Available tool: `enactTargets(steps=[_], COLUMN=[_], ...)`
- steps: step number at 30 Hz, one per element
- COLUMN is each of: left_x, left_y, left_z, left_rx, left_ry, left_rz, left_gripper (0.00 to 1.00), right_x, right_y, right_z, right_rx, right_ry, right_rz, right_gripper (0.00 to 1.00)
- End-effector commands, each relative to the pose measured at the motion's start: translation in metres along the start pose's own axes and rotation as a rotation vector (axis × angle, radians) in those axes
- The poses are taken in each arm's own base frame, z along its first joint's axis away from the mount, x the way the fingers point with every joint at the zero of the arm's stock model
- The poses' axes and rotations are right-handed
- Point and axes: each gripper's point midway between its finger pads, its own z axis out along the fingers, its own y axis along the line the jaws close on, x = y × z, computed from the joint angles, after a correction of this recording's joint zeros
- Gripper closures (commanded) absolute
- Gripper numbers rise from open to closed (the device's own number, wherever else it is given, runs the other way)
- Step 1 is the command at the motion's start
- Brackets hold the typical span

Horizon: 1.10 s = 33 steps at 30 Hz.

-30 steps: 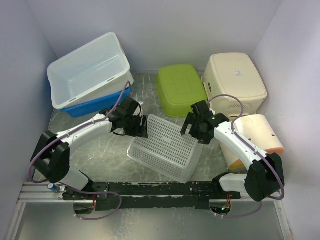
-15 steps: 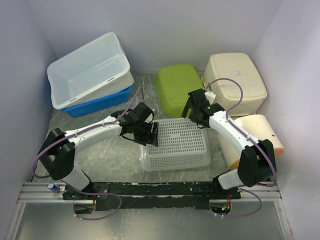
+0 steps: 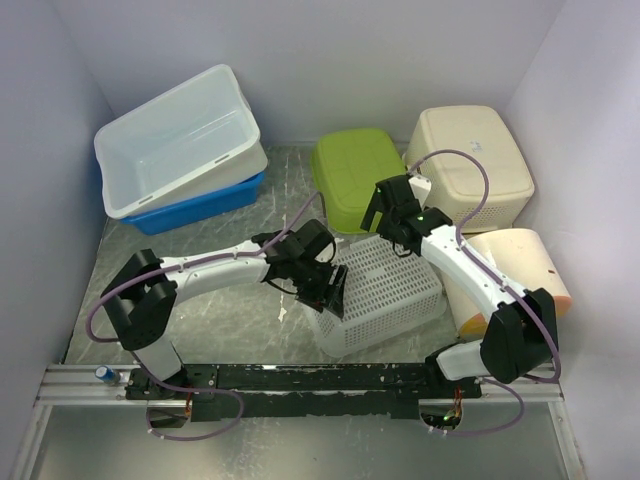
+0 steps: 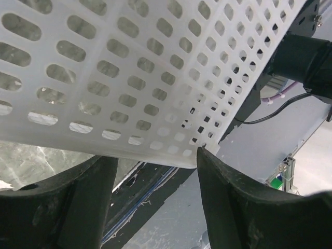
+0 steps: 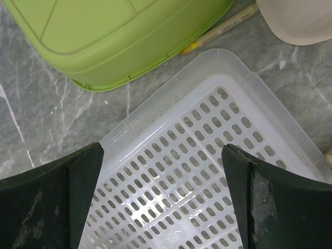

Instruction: Turn the large container upside down

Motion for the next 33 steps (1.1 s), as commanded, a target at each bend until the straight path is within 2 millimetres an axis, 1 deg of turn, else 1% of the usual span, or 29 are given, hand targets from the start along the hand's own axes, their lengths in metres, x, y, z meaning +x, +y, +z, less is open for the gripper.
enactTargets(steps=[1, 4, 7, 9, 11, 14, 16, 17, 19, 22, 23, 25, 28, 30, 33], left_x=[-0.025, -0.033, -0.054, -0.072, -0.094, -0.131, -0.15, -0.157, -0.171, -0.171, -0.166, -0.154, -0.127, -0.113, -0.093], left_y=[-0.038, -0.039, -0.032, -0.023, -0.008, 0.018, 0.028, 0.032, 0.043, 0.058, 0.057, 0.056, 0.052, 0.049, 0.042], left_z=[-0.012, -0.034, -0.062, -0.076, -0.085, -0.089, -0.082, -0.077, -0.069, -0.053, -0.048, -0.036, -0.022, -0.02, -0.026], left_rx=[0.098, 0.04, -0.036, -0.043, -0.053, -0.082, -0.095, -0.103, -0.16, -0.191, -0.17, -0.114, -0.031, 0.011, 0.071], left_ry=[-0.084, -0.125, -0.211, -0.265, -0.312, -0.379, -0.396, -0.398, -0.409, -0.366, -0.342, -0.282, -0.169, -0.143, -0.127], left_rz=[0.092, 0.118, 0.139, 0.134, 0.12, 0.098, 0.106, 0.12, 0.148, 0.202, 0.222, 0.255, 0.265, 0.26, 0.244], left_gripper=[0.28, 0.26, 0.23, 0.21, 0.19, 0.18, 0.18, 0.19, 0.2, 0.2, 0.2, 0.2, 0.22, 0.22, 0.22], right_x=[-0.02, -0.023, -0.022, -0.015, -0.003, 0.023, 0.04, 0.054, 0.071, 0.089, 0.094, 0.101, 0.106, 0.108, 0.111], right_y=[-0.005, -0.015, -0.028, -0.038, -0.05, -0.065, -0.074, -0.08, -0.084, -0.083, -0.085, -0.088, -0.088, -0.083, -0.073], right_z=[-0.011, -0.022, -0.039, -0.05, -0.059, -0.066, -0.064, -0.062, -0.061, -0.061, -0.061, -0.061, -0.059, -0.056, -0.051], right_rx=[0.029, 0.068, 0.093, 0.107, 0.134, 0.157, 0.166, 0.178, 0.182, 0.16, 0.159, 0.164, 0.157, 0.139, 0.098], right_ry=[-0.056, -0.056, -0.056, -0.045, -0.016, 0.049, 0.081, 0.11, 0.153, 0.203, 0.213, 0.217, 0.226, 0.241, 0.262], right_rz=[-0.012, -0.014, 0.022, 0.052, 0.101, 0.13, 0.138, 0.145, 0.17, 0.213, 0.225, 0.254, 0.273, 0.273, 0.259], right_gripper=[0.0, 0.0, 0.0, 0.0, 0.0, 0.0, 0.0, 0.0, 0.0, 0.0, 0.0, 0.0, 0.0, 0.0, 0.0])
